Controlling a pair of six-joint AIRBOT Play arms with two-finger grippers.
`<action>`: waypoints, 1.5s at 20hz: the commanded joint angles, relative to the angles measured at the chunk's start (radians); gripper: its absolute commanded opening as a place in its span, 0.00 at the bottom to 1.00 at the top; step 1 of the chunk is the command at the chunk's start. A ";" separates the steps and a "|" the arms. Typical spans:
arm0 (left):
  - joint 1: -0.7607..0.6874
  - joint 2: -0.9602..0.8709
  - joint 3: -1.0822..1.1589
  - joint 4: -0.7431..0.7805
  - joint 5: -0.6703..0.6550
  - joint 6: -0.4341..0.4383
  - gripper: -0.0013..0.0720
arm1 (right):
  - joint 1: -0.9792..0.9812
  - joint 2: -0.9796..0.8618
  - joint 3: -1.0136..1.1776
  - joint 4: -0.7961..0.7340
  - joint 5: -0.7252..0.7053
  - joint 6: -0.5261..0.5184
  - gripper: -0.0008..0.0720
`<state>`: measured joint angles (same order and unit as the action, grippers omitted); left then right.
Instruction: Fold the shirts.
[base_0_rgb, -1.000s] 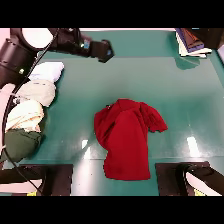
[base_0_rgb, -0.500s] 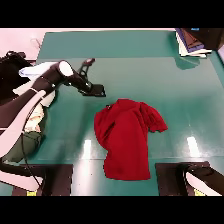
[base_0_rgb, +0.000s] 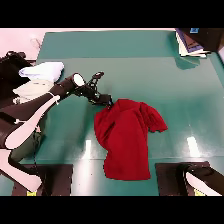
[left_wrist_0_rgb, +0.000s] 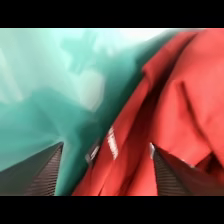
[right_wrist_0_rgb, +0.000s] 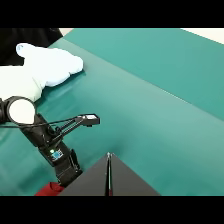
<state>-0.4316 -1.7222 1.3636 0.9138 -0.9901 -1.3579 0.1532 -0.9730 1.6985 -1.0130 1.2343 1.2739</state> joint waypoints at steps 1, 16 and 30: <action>-0.003 -0.010 -0.003 0.024 -0.066 0.016 0.58 | 0.000 0.000 0.000 0.000 0.004 0.010 0.04; 0.369 0.147 0.327 0.043 -0.201 0.013 0.05 | 0.004 -0.081 -0.575 -0.095 0.089 0.081 0.64; 0.381 0.147 0.327 0.145 -0.249 0.011 0.05 | 0.383 -0.539 -0.805 0.260 -0.312 0.015 0.52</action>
<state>-0.0509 -1.5757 1.6890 1.0546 -1.2366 -1.3460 0.4839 -1.4612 0.8879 -0.7685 0.9989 1.2987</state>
